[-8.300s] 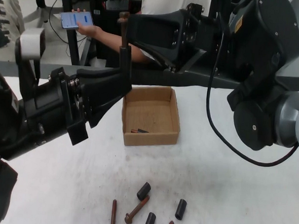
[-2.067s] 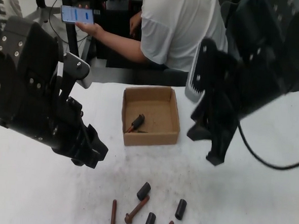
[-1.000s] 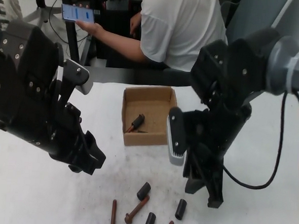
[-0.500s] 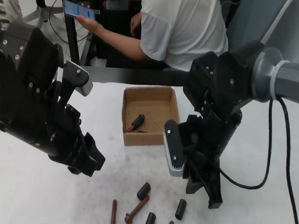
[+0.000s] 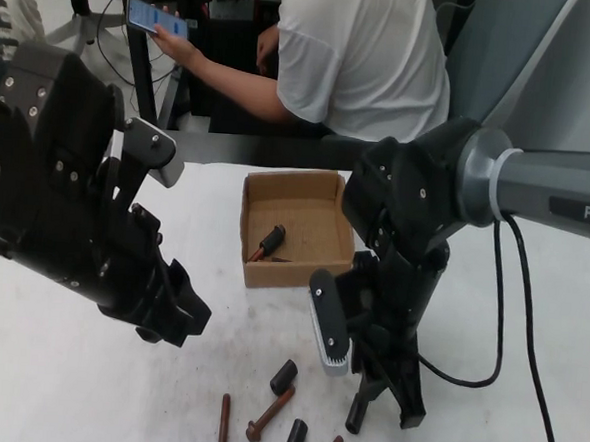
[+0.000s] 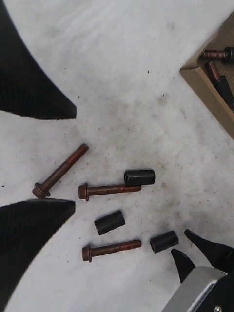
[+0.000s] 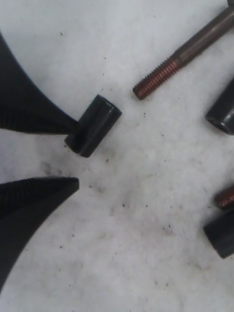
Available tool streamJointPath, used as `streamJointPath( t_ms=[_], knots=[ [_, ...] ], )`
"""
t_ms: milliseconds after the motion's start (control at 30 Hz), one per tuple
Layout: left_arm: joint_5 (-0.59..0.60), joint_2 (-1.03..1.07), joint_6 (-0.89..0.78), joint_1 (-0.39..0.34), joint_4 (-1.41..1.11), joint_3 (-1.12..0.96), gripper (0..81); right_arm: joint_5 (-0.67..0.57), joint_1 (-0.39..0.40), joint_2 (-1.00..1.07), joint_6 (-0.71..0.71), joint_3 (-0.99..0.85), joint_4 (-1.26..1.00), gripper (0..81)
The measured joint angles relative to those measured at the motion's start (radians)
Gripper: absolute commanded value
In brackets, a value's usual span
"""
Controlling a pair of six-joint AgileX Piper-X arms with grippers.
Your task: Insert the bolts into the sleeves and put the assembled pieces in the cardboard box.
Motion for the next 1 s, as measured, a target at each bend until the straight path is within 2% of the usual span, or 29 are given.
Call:
streamJointPath(
  t_ms=[200,600,733,833,1000],
  knots=[
    [0.015,0.000,0.000,0.000,0.000,0.000,46.7,0.000,0.000,-0.001,-0.019,0.000,0.020,25.8],
    [0.019,0.000,0.000,0.000,0.008,0.000,46.7,0.000,0.003,-0.001,-0.022,0.000,0.042,25.9],
    [0.048,0.000,-0.006,0.000,0.000,0.000,46.7,0.000,0.003,-0.001,-0.001,0.000,0.050,28.4],
    [0.059,0.000,-0.012,0.000,-0.015,0.000,46.7,0.031,0.005,-0.001,0.004,0.000,0.057,31.3],
    [0.061,0.000,-0.014,0.000,-0.030,0.000,46.7,0.144,0.022,-0.001,0.002,0.000,0.056,31.4]
  ],
)
